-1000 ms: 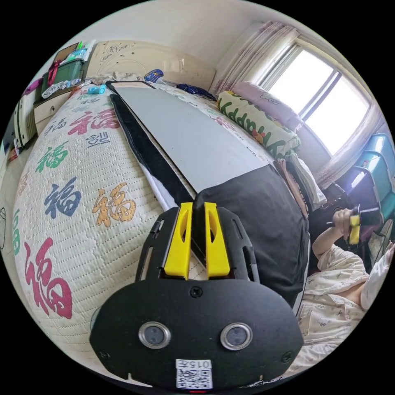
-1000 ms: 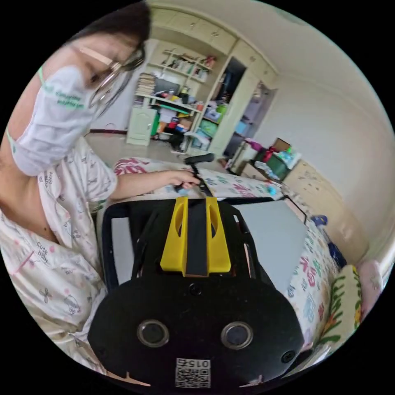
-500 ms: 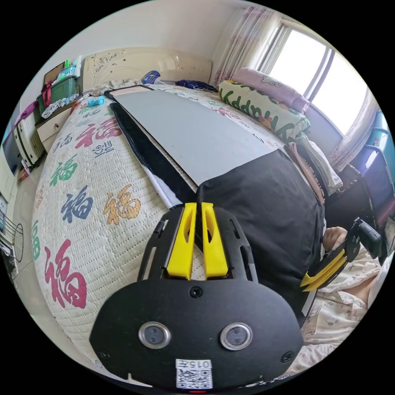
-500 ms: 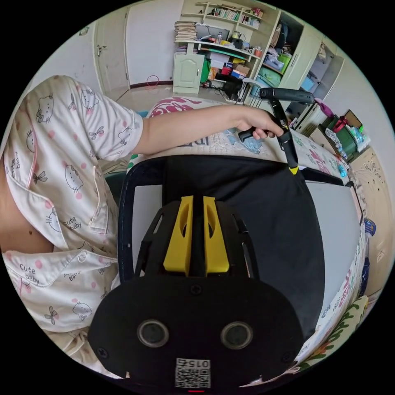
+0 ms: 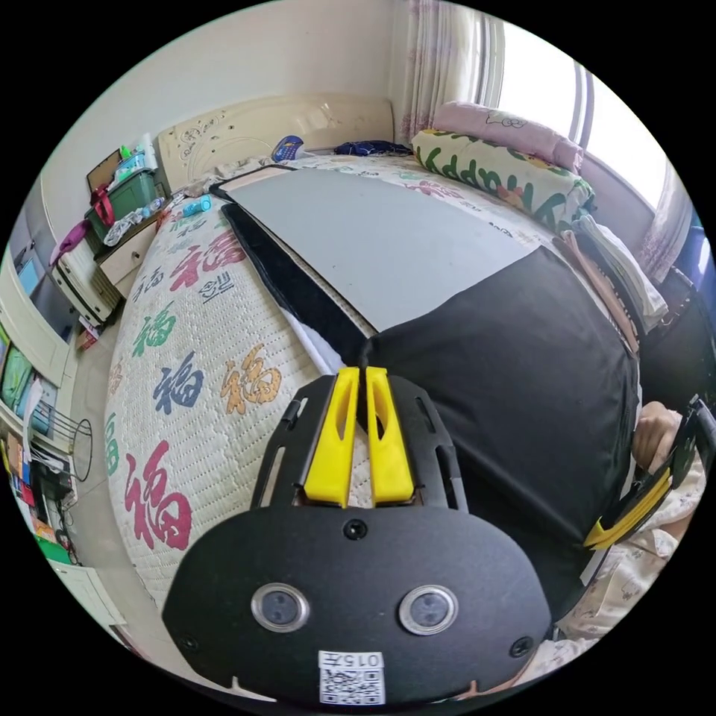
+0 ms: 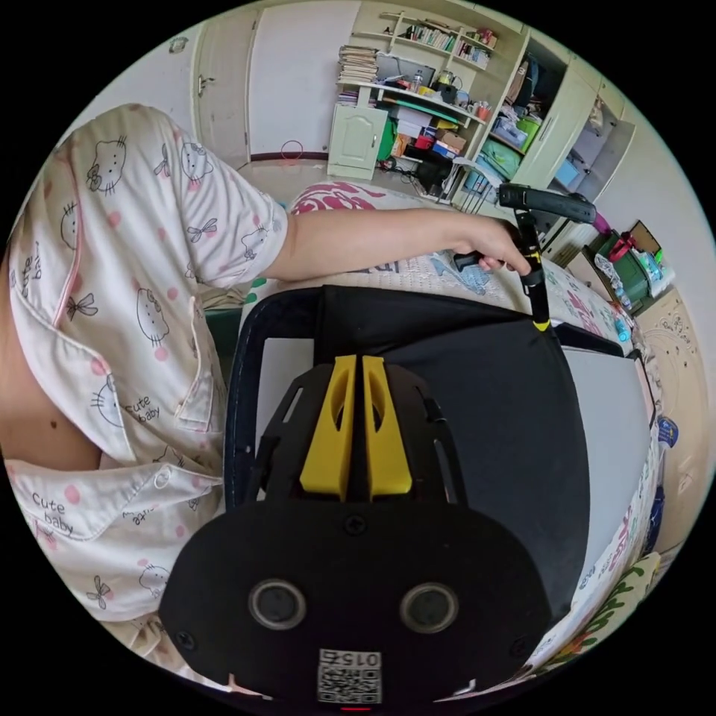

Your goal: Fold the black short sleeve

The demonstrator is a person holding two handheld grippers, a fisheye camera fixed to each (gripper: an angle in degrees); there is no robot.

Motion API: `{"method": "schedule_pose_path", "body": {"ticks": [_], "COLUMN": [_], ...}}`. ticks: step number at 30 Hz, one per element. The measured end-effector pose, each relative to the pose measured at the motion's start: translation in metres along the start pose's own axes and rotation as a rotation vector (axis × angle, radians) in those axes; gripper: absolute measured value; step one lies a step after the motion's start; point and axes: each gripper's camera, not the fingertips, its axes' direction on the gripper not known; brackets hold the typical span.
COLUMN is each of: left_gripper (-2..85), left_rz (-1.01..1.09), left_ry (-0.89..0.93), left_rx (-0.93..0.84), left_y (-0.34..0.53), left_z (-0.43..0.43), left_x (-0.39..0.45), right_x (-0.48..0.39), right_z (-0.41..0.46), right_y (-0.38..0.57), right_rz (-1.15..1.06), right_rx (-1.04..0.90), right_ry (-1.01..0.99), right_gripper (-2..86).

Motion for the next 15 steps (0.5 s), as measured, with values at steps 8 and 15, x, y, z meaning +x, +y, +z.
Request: {"method": "schedule_pose_path", "body": {"ticks": [8, 15], "left_gripper": [7.8, 4.7], "left_rz": [-0.099, 0.331], "left_ry": [0.031, 0.337], "left_rx": [0.041, 0.304], "left_y": [-0.053, -0.094], "left_z": [-0.064, -0.152], "left_x": [-0.028, 0.057], "right_x": [0.011, 0.019], "right_z": [-0.027, -0.109], "right_y": [0.023, 0.101], "right_rz": [-0.074, 0.163], "right_rx": [0.062, 0.206], "right_ry": [-0.135, -0.034], "right_gripper": [6.5, 6.4]}}
